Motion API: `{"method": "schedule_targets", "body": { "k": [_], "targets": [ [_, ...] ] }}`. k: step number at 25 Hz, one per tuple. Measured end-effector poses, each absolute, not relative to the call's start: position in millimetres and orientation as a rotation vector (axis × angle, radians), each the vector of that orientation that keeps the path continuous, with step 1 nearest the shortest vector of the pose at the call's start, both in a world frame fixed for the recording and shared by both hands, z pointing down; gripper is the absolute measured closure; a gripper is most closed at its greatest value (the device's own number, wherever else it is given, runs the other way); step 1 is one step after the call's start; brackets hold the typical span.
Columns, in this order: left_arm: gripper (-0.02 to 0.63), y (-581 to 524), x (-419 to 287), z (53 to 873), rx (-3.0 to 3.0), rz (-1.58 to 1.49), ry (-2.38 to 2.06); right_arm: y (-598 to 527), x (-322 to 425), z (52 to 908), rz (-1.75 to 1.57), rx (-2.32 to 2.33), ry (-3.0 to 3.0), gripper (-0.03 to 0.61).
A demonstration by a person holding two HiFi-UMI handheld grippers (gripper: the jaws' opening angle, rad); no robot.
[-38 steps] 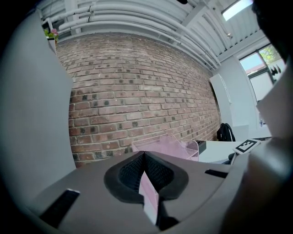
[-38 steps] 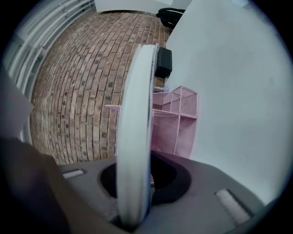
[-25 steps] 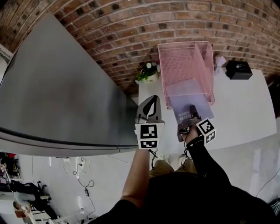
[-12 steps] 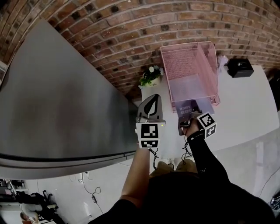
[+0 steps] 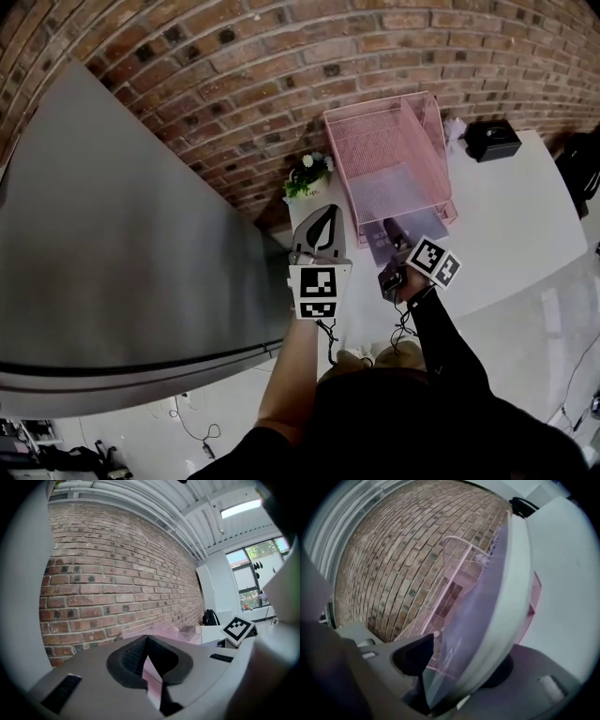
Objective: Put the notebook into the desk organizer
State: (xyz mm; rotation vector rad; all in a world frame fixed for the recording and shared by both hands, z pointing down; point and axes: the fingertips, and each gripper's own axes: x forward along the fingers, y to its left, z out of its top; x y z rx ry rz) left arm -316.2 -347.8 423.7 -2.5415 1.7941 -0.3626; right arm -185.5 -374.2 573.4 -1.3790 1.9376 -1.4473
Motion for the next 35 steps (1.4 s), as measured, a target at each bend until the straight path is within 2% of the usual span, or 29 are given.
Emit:
{"method": "schedule_targets", "body": {
  "k": [3, 12, 20, 26, 28, 33, 35],
  "targets": [
    [0.604, -348, -310, 422, -2.557, -0.355, 1.762, -365, -203, 565, -1.408, -1.286, 2.165, 0.271],
    [0.604, -349, -307, 421, -2.577, -0.334, 1.738, -339, -227, 545, -1.136, -1.077, 2.712, 0.161],
    [0.604, -350, -309, 420, -2.566, -0.333, 1.756, -321, -228, 556, -0.962, -0.971, 3.033, 0.150],
    [0.604, -348, -303, 424, -2.573, -0.345, 1.751, -319, -222, 563, -1.003, -1.021, 2.970, 0.151],
    [0.604, -348, -303, 426, -2.571, -0.351, 1.757, -318, -221, 569, -1.006, -1.063, 2.941, 0.183],
    [0.604, -348, -306, 428, -2.567, -0.358, 1.777, -324, -207, 571, -1.106, -1.150, 2.776, 0.456],
    [0.604, -348, -306, 429, -2.566, -0.364, 1.781, -331, -204, 570, -1.176, -1.159, 2.702, 0.482]
  ]
}}
